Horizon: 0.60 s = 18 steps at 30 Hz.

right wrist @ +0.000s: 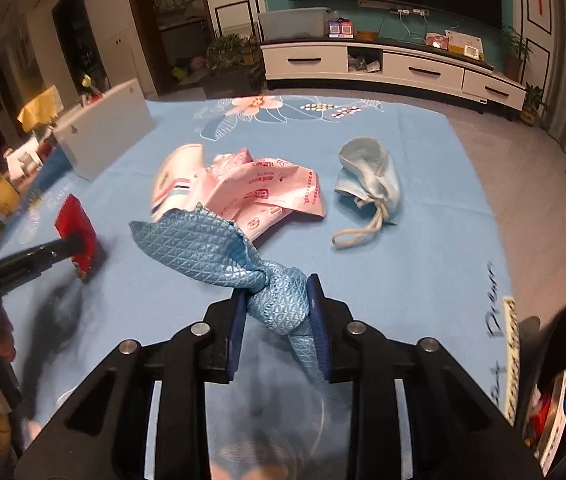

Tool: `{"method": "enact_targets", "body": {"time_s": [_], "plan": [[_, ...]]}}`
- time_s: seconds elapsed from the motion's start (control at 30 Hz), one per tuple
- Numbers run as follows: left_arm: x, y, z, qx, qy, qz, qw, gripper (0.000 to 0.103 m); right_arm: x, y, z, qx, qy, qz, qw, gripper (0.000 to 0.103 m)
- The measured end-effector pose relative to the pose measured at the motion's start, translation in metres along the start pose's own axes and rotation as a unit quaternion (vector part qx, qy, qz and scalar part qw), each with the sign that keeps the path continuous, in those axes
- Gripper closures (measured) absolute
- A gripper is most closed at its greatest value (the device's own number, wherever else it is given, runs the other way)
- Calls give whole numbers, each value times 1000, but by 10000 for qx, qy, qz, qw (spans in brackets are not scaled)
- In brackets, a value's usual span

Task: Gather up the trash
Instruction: 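Grasp the red chip bag with the left tool while the right tool grasps the blue wrapper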

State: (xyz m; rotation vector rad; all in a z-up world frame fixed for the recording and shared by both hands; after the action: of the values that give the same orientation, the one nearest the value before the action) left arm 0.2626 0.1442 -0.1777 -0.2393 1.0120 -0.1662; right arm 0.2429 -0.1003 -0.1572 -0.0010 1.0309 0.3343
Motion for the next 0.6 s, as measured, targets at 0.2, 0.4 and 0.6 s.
{"method": "enact_targets", "body": {"time_s": [0.2, 0.4, 0.6], "plan": [[-37, -13, -31, -251, -216, -256, 9991, 78, -40, 3, -36, 88, -56, 142, 9998, 72], [-67, -41, -63, -137, -366, -477, 9981, 79, -74, 9, -60, 75, -103, 96, 9999, 72], [-89, -68, -82, 98, -462, -636, 9969, 79, -99, 17, -71, 64, -244, 120, 9996, 72]]}}
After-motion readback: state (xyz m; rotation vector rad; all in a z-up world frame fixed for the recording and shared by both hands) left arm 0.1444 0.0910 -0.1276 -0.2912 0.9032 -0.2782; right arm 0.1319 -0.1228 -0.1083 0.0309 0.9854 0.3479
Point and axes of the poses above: each gripper's, at about its wrist camera, not at the fingertips, and x roughly the way its jaws point, y to its left, z to its top, the point moved 10 cm from there along x, roughly the way its jaws point, and after that the axes turned 10 degrees about y, right-handed, at the moved point
